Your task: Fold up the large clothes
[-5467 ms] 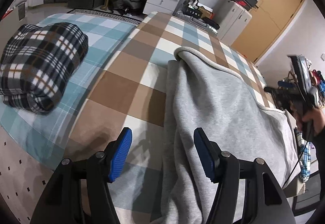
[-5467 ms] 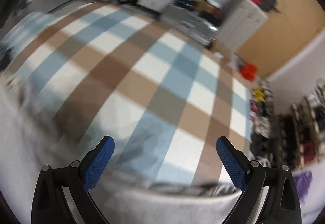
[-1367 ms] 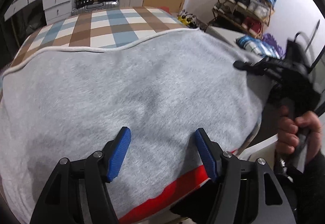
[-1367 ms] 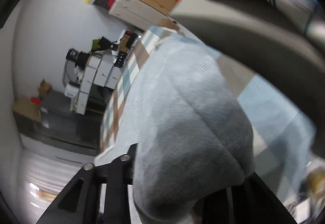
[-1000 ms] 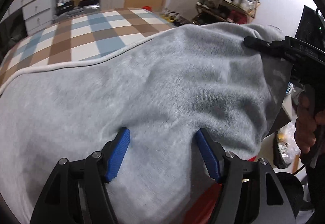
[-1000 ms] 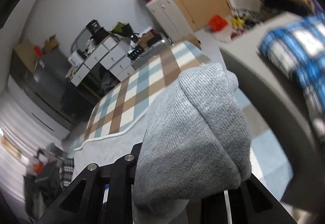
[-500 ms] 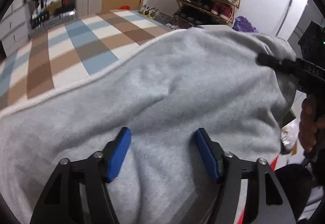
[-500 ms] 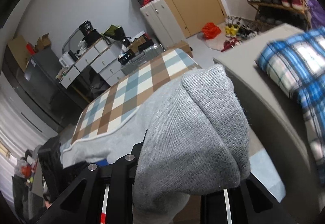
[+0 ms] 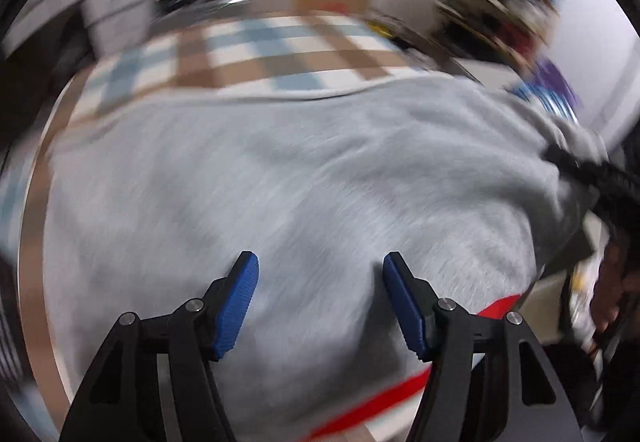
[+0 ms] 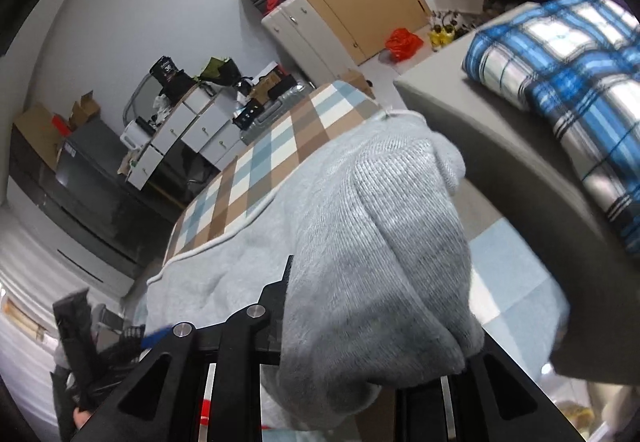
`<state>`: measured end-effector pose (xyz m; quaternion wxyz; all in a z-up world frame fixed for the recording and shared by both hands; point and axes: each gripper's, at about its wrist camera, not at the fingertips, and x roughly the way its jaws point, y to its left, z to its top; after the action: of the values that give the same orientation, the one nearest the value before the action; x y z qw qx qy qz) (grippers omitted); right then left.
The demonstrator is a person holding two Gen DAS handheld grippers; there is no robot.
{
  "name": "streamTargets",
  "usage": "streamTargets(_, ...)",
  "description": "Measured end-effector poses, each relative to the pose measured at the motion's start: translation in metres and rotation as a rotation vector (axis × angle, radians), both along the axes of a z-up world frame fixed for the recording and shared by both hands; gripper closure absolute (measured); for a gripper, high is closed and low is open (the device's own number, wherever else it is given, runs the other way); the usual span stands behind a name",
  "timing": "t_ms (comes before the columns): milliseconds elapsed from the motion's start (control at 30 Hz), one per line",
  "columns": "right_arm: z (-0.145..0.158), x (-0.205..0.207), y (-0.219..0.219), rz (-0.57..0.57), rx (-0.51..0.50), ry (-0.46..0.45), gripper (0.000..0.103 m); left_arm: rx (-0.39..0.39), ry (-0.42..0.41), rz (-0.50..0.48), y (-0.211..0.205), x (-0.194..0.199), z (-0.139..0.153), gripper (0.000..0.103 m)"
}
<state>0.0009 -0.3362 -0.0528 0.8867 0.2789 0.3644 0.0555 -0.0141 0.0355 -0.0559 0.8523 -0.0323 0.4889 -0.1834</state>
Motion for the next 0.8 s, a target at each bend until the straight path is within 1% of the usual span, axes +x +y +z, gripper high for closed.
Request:
streamTargets(67,0.006,0.003,0.001,0.005,-0.011,-0.002,0.08,-0.029,0.009,0.075,0.012,-0.007,-0.003,0.043)
streamTargets(133,0.014,0.005,0.007,0.027,-0.042,-0.012,0.08,-0.071,0.024,0.182,0.021,-0.022,-0.007,0.043)
streamTargets(167,0.019,0.005,0.01,0.037,-0.054,-0.019,0.08,-0.082,0.023,0.211,0.021,-0.025,-0.008,0.043)
streamTargets(200,0.02,0.005,0.012,0.044,-0.056,-0.02,0.08,-0.068,0.011,0.24,0.018,-0.031,-0.008,0.043)
streamTargets(267,0.025,0.006,0.016,0.059,-0.06,-0.017,0.08,-0.025,-0.004,0.266,0.009,-0.037,-0.011,0.043)
streamTargets(333,0.026,0.008,0.018,0.068,-0.067,-0.005,0.08,0.035,-0.009,0.26,-0.004,-0.035,-0.019,0.04)
streamTargets(367,0.026,0.01,0.018,0.074,-0.075,0.003,0.08,0.038,-0.015,0.255,-0.006,-0.032,-0.024,0.039)
streamTargets(433,0.024,0.015,0.019,0.082,-0.086,0.015,0.08,-0.012,0.005,0.263,0.003,-0.029,-0.029,0.037)
streamTargets(500,0.023,0.019,0.019,0.093,-0.099,0.02,0.08,-0.022,0.038,0.236,0.008,-0.021,-0.026,0.037)
streamTargets(567,0.025,0.021,0.021,0.112,-0.1,0.004,0.08,-0.038,0.056,0.217,0.011,-0.022,-0.023,0.037)
streamTargets(667,0.045,0.02,0.041,0.172,-0.168,-0.068,0.08,-0.085,0.062,0.188,0.019,-0.024,-0.023,0.037)
streamTargets(767,0.076,0.018,0.079,0.245,-0.248,-0.167,0.08,-0.113,0.071,0.168,0.026,-0.025,-0.024,0.038)
streamTargets(800,0.082,0.017,0.088,0.262,-0.271,-0.186,0.08,-0.117,0.074,0.162,0.023,-0.021,-0.025,0.038)
